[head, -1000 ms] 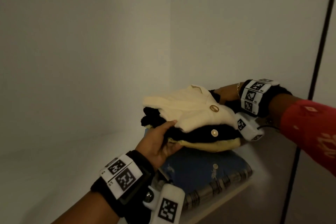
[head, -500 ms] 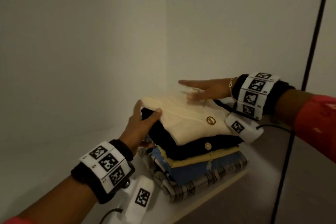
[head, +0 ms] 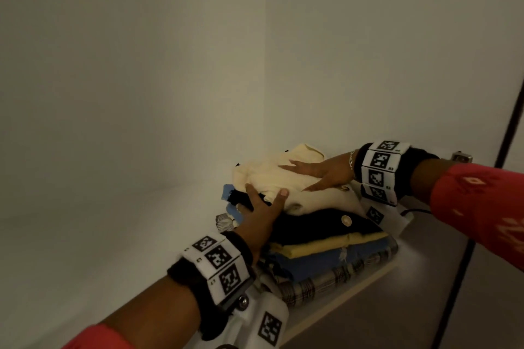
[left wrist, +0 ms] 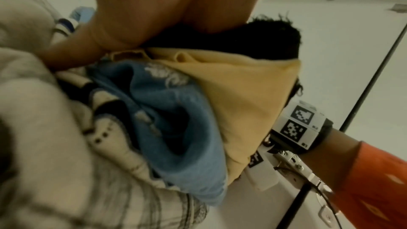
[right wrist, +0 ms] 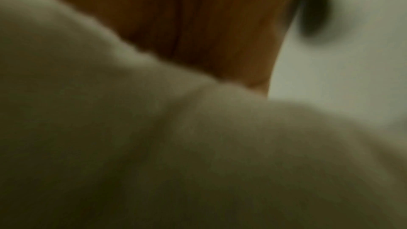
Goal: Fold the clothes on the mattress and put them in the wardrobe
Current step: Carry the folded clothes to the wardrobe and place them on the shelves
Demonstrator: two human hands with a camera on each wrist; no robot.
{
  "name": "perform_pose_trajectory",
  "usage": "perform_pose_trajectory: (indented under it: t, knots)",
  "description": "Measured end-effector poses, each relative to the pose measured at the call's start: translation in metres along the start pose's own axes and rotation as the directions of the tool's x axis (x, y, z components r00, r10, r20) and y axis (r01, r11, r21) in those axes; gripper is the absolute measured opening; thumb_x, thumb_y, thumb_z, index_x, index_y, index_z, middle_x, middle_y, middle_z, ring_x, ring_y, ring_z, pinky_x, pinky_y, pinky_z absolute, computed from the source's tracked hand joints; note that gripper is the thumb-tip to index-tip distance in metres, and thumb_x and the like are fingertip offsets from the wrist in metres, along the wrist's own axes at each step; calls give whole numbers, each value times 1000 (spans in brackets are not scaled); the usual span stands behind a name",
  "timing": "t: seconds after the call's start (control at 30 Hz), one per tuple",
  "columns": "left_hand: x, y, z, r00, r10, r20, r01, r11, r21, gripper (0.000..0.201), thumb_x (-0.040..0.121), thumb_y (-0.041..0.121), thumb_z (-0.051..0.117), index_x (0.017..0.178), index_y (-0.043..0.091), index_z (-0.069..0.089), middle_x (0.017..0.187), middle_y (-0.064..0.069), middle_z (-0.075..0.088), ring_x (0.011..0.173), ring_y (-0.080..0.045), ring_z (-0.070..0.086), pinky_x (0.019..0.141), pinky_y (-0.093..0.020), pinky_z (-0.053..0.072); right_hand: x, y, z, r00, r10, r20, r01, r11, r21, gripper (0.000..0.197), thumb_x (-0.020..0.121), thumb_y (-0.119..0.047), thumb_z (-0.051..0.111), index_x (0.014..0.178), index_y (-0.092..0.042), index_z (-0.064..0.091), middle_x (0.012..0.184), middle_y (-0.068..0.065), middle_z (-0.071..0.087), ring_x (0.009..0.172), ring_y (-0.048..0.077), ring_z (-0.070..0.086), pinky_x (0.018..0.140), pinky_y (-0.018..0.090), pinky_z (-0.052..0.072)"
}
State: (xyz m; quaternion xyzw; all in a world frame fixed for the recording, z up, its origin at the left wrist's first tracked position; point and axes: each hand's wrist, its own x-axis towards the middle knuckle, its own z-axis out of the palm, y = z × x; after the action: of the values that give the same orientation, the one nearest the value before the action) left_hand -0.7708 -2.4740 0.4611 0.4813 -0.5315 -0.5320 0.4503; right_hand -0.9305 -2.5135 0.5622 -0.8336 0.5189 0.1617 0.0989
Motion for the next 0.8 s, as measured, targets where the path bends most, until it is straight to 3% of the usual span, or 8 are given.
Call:
perform_pose_trajectory:
  t: [0.2, 0.33, 0.4, 0.5, 0.57, 0.67, 0.73, 0.8]
  knots:
    - [-10, 10, -8, 1000, 12, 17, -12, 1000, 4, 130, 42, 81, 62, 145, 44, -8, 158, -1, -2, 142, -30, 16, 111, -53, 27, -8, -3, -8, 998, -7, -54, 6, 1000, -16, 77, 93, -45, 42, 145, -27, -12, 155, 2, -11, 143, 16, -4, 114, 28, 0]
    - [-23, 13, -23, 994, 111, -2, -111, 992, 56, 77, 88, 57, 46, 148, 36, 3, 155, 4, 12, 142, -23, 20, 111, -45, 26, -29, -9, -22, 979, -36, -203, 35, 999, -6, 100, 71, -77, 42, 146, -31, -5, 150, -14, 2, 140, 8, 3, 111, 24, 3]
    - [-39, 15, -29, 976, 218, -11, -214, 965, 149, 73, 87, 62, 44, 147, 39, 11, 147, 16, 23, 141, -19, 21, 113, -44, 24, -43, -11, -26, 955, -23, -296, 28, 1000, 14, 100, 68, -81, 39, 146, -34, -2, 155, -10, 3, 143, 15, 3, 117, 34, 3]
    - [-72, 8, -34, 952, 303, -33, -276, 902, 332, 81, 78, 71, 45, 147, 40, 14, 155, 9, 18, 145, -22, 6, 117, -46, 13, -68, -29, -14, 921, -36, -387, 36, 999, -8, 97, 68, -80, 34, 147, -35, -1, 157, -4, 1, 144, 18, -1, 117, 35, 2]
    - [-102, 1, -34, 939, 326, -107, -228, 825, 517, 69, 92, 51, 42, 148, 28, 10, 157, 4, 9, 145, -23, -6, 118, -37, 3, -83, -45, 7, 862, -128, -490, 119, 992, -50, 82, 81, -60, 40, 147, -32, 1, 157, -3, 3, 144, 15, 2, 114, 27, 3]
    - [-159, -23, -34, 916, 328, -232, -67, 695, 716, 74, 93, 50, 41, 149, 19, 4, 157, -5, -6, 144, -21, -13, 115, -34, 0, -100, -82, 60, 749, -332, -574, 331, 937, -110, 93, 74, -82, 23, 146, -25, 13, 152, -8, 12, 140, 8, 10, 106, 12, 1]
    - [-197, -57, -39, 916, 300, -265, 24, 619, 785, 88, 83, 72, 31, 149, 20, 3, 157, -7, -11, 142, -19, -19, 115, -35, -4, -99, -104, 110, 695, -396, -600, 399, 907, -136, 91, 73, -78, 29, 145, -22, 23, 151, 2, 24, 140, 18, 18, 109, 19, 9]
    - [-236, -99, -41, 907, 307, -287, 95, 517, 851, 109, 66, 88, 6, 149, 19, 6, 157, -7, -10, 139, -17, -23, 114, -35, -6, -101, -121, 160, 533, -469, -704, 400, 873, -280, 72, 80, -62, 38, 137, -18, 39, 139, 16, 44, 130, 32, 37, 107, 34, 28]
